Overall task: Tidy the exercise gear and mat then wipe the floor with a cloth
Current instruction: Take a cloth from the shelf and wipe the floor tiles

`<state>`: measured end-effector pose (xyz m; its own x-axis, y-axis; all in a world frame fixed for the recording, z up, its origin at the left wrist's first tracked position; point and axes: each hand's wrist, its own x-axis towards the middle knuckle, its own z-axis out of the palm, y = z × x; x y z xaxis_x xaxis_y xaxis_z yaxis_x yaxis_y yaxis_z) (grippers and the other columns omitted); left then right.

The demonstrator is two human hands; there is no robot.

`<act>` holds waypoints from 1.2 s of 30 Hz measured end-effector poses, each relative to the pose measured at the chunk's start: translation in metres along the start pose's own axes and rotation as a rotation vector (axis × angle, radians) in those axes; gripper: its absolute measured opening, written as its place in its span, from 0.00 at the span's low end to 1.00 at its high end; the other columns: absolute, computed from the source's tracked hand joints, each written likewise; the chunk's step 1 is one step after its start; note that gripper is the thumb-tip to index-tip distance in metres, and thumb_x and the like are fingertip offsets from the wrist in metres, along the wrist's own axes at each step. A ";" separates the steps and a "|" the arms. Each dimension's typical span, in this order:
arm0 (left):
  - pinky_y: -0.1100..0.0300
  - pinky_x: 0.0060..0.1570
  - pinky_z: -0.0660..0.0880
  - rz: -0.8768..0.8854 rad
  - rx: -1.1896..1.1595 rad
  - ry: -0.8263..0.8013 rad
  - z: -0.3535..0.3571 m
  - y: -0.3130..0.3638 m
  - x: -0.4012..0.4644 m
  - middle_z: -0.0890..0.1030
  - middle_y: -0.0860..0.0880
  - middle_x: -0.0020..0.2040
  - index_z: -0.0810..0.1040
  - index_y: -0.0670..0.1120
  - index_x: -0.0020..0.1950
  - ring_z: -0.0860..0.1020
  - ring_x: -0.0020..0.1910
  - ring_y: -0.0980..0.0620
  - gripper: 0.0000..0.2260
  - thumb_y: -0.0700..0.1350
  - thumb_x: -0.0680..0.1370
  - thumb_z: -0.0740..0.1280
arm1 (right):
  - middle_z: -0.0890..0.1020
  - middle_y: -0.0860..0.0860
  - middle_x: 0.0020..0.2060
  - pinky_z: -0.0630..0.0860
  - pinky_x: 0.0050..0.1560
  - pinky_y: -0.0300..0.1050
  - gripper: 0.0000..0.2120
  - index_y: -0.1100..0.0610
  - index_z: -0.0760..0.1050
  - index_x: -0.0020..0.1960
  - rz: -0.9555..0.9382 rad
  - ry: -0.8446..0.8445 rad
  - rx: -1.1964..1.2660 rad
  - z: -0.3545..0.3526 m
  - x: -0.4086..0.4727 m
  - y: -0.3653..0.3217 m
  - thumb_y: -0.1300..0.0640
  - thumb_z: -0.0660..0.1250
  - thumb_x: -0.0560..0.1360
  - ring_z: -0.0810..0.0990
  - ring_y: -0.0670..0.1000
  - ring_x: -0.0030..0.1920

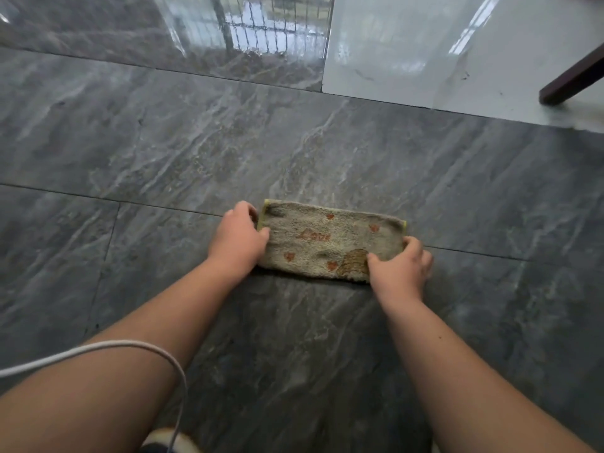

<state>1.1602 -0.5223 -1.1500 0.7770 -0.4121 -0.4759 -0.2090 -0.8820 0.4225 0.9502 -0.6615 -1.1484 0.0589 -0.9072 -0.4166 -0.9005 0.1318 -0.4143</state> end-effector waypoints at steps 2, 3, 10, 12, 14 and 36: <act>0.51 0.53 0.76 -0.028 0.006 -0.034 0.002 0.004 -0.001 0.80 0.46 0.50 0.71 0.50 0.53 0.78 0.51 0.44 0.14 0.49 0.73 0.73 | 0.66 0.60 0.68 0.65 0.69 0.54 0.34 0.58 0.63 0.70 0.023 -0.026 0.011 0.000 0.002 -0.002 0.50 0.75 0.70 0.67 0.62 0.68; 0.51 0.52 0.75 -0.047 0.004 -0.036 0.003 0.007 -0.001 0.80 0.46 0.50 0.71 0.49 0.53 0.78 0.51 0.44 0.15 0.49 0.73 0.73 | 0.66 0.61 0.68 0.66 0.68 0.54 0.33 0.60 0.63 0.69 0.040 -0.029 0.038 -0.001 0.005 -0.004 0.50 0.75 0.71 0.68 0.62 0.67; 0.59 0.43 0.69 -0.138 0.077 -0.189 -0.003 0.023 0.009 0.79 0.49 0.43 0.78 0.48 0.46 0.78 0.46 0.46 0.05 0.46 0.72 0.70 | 0.78 0.60 0.57 0.72 0.53 0.49 0.20 0.61 0.69 0.61 0.119 -0.137 -0.002 0.001 0.025 -0.025 0.50 0.66 0.75 0.77 0.63 0.58; 0.59 0.43 0.70 -0.125 0.031 -0.219 -0.006 0.026 0.008 0.79 0.49 0.43 0.76 0.49 0.44 0.77 0.46 0.47 0.04 0.44 0.72 0.69 | 0.79 0.57 0.52 0.70 0.48 0.47 0.16 0.59 0.72 0.59 0.121 -0.196 -0.029 0.001 0.027 -0.027 0.54 0.65 0.74 0.77 0.61 0.52; 0.59 0.43 0.71 -0.126 -0.060 -0.221 -0.010 0.027 0.000 0.78 0.51 0.41 0.76 0.49 0.44 0.77 0.45 0.47 0.04 0.43 0.72 0.69 | 0.79 0.56 0.46 0.69 0.45 0.45 0.11 0.58 0.75 0.53 0.111 -0.229 -0.017 -0.003 0.023 -0.028 0.56 0.64 0.72 0.77 0.60 0.46; 0.52 0.38 0.81 -0.240 -0.820 -0.314 -0.351 0.201 -0.226 0.78 0.42 0.50 0.74 0.46 0.58 0.80 0.47 0.47 0.10 0.37 0.79 0.66 | 0.85 0.53 0.49 0.81 0.54 0.56 0.09 0.54 0.79 0.55 -0.175 -0.483 0.503 -0.385 -0.134 -0.186 0.55 0.68 0.75 0.84 0.53 0.51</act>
<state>1.1515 -0.5261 -0.6869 0.5224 -0.3881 -0.7593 0.5187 -0.5620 0.6442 0.9439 -0.7185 -0.7039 0.4729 -0.6694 -0.5729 -0.5596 0.2741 -0.7821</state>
